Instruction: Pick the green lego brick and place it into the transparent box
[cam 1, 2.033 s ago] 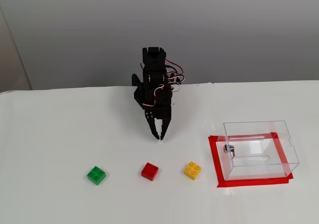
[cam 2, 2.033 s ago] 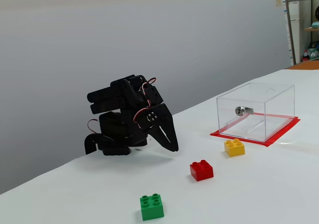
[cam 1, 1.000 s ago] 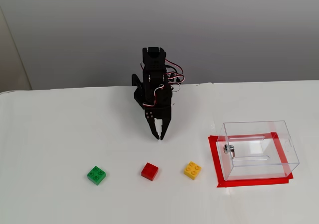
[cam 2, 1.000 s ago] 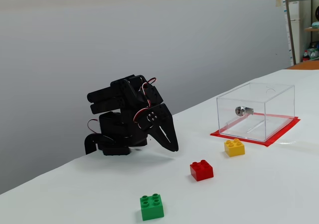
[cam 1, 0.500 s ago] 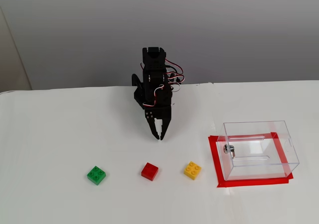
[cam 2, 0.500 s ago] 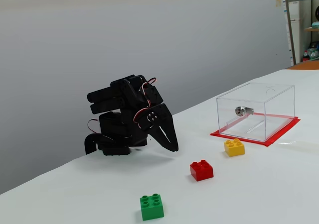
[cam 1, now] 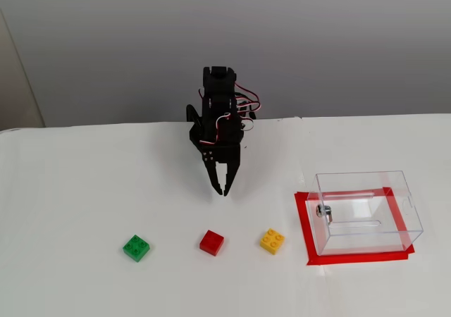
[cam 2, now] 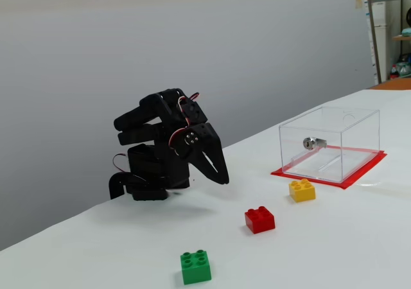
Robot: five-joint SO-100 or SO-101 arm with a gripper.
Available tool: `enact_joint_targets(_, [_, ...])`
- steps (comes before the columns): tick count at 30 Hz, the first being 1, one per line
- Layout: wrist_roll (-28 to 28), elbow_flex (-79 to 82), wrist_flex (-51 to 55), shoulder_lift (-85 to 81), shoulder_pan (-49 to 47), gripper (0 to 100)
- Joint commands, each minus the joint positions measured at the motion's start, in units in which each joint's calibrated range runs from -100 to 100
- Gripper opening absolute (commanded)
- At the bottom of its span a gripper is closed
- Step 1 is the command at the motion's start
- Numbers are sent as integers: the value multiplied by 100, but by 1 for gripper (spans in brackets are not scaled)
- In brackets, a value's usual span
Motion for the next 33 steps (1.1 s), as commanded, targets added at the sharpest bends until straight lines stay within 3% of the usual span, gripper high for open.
enact_joint_targets(1, [-19,-796,-48,697,244,2])
enact_joint_targets(11, [-505,-2948,22,2759,540,2])
enact_joint_targets(21, [-484,-3554,-91,3862,1516,2])
enact_joint_targets(27, [-473,-3482,-1153,4906,2322,2])
enact_joint_targets(33, [-473,-3961,-1719,6085,2506,2])
